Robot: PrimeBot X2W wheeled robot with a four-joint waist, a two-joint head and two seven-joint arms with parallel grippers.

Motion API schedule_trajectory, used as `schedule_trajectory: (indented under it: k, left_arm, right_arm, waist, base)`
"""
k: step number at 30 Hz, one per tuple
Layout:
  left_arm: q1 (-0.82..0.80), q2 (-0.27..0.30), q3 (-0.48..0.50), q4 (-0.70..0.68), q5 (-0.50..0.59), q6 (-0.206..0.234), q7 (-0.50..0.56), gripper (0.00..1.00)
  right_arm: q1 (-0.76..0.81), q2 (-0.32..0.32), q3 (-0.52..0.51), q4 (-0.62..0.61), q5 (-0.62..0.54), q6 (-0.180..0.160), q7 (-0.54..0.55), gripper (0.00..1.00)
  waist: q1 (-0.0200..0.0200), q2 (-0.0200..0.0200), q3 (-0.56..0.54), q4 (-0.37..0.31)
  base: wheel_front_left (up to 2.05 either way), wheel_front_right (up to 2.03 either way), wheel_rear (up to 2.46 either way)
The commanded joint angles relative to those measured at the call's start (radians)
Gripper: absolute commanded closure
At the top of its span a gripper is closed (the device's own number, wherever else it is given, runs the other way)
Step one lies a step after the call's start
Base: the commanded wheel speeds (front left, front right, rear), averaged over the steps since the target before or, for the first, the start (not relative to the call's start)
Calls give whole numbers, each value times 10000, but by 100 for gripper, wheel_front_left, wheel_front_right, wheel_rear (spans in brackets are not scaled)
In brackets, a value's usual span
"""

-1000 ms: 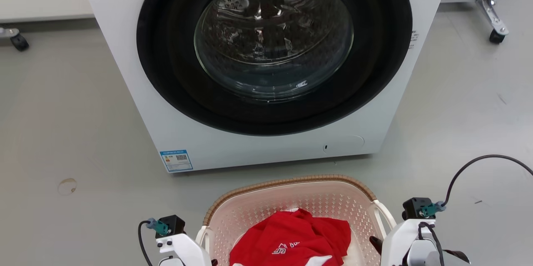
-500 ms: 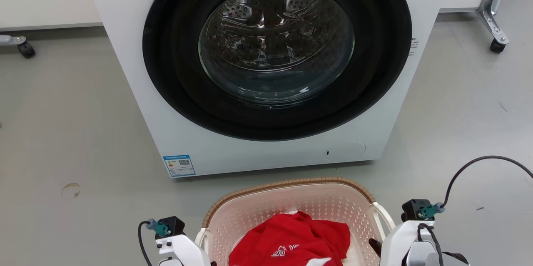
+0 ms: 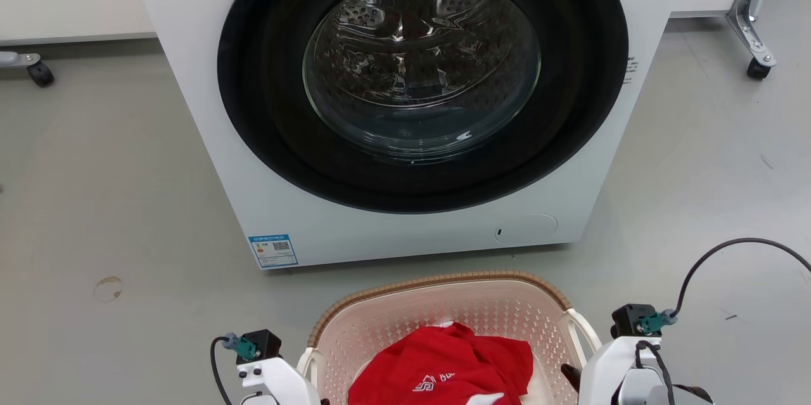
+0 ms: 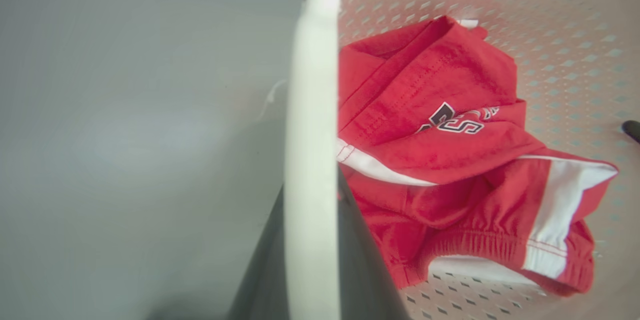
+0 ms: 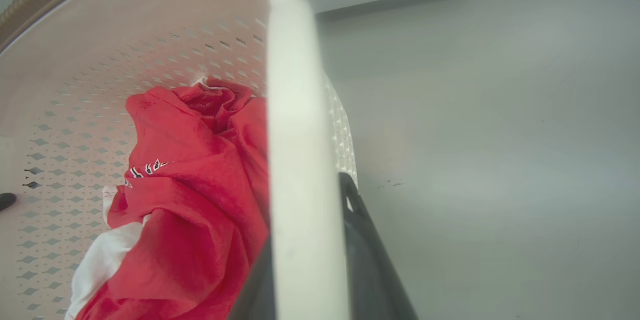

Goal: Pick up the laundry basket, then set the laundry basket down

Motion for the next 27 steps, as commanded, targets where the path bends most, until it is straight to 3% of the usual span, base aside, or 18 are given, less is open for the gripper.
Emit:
schedule_trajectory:
  k: [1,27]
  left_arm:
    - [-50,1523,232,397,19,251,-61,100]
    - [-57,1588,144,397,-21,262,-50,100]
  right_arm:
    - [-79,-1213,-64,553,70,-65,-123,100]
    - [-47,-1213,-19,512,127,-65,-138,100]
  waist:
    - [0,-1,0,7]
    - [0,-1,-4,74]
  base:
    - [0,0,0]
    - [0,0,0]
